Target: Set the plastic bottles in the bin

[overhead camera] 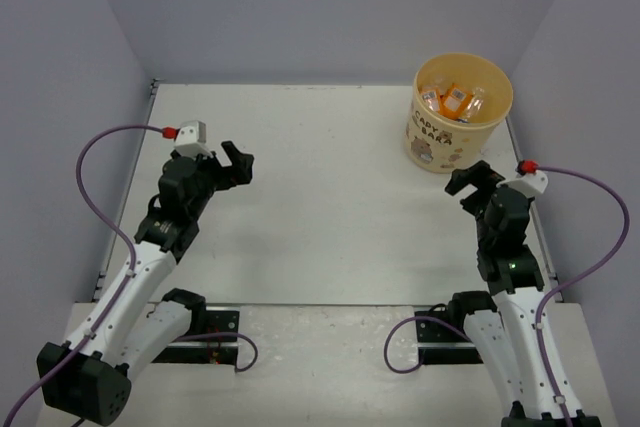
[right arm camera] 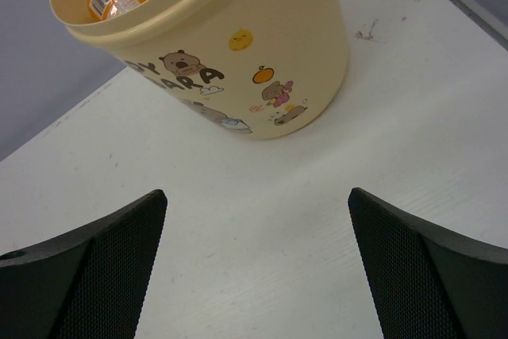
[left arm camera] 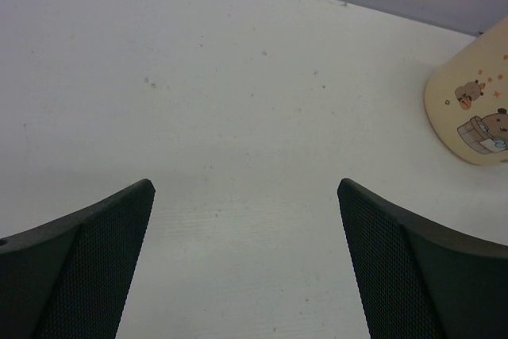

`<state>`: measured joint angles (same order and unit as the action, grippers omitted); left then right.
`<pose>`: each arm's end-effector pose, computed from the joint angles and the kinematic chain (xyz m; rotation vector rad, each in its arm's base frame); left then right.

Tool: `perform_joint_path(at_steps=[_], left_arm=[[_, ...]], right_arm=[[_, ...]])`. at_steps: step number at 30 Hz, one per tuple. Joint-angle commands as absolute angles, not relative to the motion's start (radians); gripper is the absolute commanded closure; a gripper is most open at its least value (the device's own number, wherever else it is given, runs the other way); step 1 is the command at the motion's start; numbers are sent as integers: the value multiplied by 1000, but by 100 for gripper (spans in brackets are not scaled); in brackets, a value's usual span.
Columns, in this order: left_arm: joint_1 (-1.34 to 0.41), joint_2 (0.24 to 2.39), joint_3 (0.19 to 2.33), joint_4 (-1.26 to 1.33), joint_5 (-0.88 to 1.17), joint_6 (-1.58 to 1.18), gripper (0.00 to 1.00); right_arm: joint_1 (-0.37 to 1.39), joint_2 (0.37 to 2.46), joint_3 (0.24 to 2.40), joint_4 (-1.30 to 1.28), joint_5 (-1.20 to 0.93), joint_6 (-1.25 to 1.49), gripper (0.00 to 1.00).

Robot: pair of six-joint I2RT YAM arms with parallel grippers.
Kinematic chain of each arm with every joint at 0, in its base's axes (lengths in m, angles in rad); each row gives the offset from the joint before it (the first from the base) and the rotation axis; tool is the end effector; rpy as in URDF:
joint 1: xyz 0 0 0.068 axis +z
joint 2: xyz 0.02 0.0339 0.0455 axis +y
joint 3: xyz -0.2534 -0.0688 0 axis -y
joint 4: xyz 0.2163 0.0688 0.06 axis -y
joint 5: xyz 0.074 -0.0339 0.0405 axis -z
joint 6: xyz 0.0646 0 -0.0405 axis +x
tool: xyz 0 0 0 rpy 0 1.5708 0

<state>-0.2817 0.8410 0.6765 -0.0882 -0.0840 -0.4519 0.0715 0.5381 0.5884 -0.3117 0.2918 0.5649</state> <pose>0.2015 -0.0527 0.2915 -0.2165 1.8322 -0.4399 0.1476 -0.0081 0.2791 0.6411 1.7084 0.1824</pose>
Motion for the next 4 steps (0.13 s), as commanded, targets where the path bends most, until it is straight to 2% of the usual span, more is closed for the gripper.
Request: perform_joint_path(at_steps=[1, 4], left_arm=[[-276, 830, 669, -51, -106, -431, 0], [-278, 832, 667, -49, -107, -424, 0]], right_arm=[[71, 532, 607, -274, 333, 610, 1], [71, 528, 590, -256, 333, 610, 1]])
